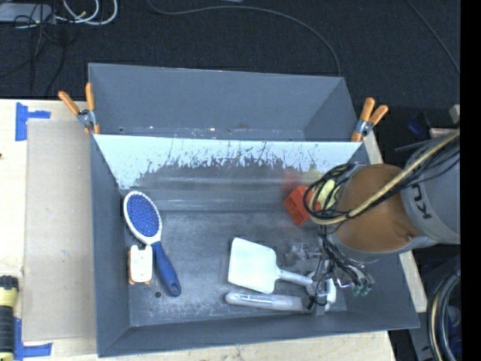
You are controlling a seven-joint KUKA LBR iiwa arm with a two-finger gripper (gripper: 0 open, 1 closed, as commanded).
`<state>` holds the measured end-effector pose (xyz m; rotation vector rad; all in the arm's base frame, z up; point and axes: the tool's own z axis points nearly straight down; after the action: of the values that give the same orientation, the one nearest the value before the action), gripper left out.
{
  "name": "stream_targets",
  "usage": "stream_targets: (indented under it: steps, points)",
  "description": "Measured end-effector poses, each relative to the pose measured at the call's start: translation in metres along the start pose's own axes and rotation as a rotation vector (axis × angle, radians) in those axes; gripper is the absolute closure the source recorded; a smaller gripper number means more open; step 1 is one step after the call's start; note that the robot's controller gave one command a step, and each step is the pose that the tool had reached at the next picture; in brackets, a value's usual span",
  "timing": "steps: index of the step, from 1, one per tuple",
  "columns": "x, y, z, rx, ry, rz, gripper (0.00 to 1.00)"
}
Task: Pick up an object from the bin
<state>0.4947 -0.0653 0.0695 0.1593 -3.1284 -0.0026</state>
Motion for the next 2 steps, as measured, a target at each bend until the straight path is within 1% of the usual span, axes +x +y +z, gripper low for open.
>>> stream_targets:
  steps: [1, 2]
  points:
    - [0.0049, 0.0021, -0.0018, 0.001, -0.001, -0.013, 1.00]
    - [0.0048, 0.0021, -0.0018, 0.001, -0.001, -0.013, 1.00]
